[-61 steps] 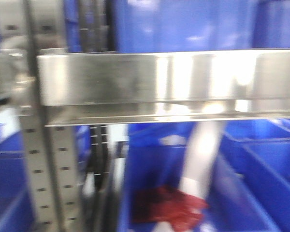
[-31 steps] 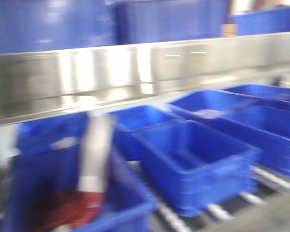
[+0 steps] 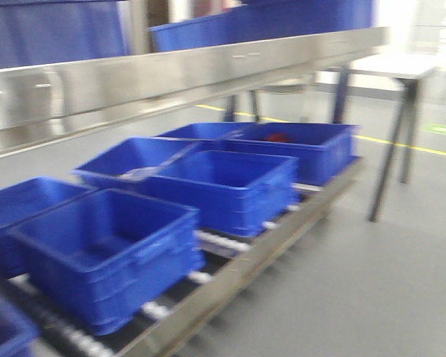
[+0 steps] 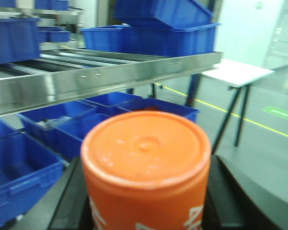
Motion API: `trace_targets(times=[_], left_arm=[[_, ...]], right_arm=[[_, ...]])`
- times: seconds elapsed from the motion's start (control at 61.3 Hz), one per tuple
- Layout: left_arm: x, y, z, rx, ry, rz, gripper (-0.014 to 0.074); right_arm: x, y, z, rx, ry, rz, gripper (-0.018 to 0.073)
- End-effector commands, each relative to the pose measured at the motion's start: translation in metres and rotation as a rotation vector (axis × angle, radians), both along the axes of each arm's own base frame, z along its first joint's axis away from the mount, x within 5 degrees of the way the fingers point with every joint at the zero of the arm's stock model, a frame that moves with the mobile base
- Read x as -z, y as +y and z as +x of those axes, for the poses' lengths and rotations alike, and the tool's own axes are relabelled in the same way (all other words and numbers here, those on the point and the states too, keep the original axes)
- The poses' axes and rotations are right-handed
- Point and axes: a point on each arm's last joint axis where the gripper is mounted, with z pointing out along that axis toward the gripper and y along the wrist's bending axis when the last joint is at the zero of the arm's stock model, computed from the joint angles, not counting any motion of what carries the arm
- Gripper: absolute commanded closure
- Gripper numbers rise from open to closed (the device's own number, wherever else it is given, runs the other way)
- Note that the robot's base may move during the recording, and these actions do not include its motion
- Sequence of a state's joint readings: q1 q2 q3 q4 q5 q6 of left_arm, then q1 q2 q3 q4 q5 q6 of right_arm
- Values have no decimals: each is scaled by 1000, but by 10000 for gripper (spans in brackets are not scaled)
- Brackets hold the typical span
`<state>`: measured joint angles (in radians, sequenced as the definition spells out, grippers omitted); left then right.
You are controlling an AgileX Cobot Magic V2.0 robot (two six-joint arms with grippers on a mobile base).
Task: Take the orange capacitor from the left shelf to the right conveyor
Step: 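Drive the base from the shelf to the conveyor, holding the capacitor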
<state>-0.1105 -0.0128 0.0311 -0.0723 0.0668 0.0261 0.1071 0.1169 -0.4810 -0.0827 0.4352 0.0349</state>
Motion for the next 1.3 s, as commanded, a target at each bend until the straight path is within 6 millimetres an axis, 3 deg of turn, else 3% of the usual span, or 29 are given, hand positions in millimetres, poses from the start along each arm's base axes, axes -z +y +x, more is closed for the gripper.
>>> trace_targets(times=[0.0, 1.288], left_arm=[[-10, 1, -1, -8, -104, -15, 723], [-10, 1, -1, -14, -104, -15, 723]], right_arm=[[-17, 0, -2, 3, -104, -2, 437], [-17, 0, -2, 3, -104, -2, 437]])
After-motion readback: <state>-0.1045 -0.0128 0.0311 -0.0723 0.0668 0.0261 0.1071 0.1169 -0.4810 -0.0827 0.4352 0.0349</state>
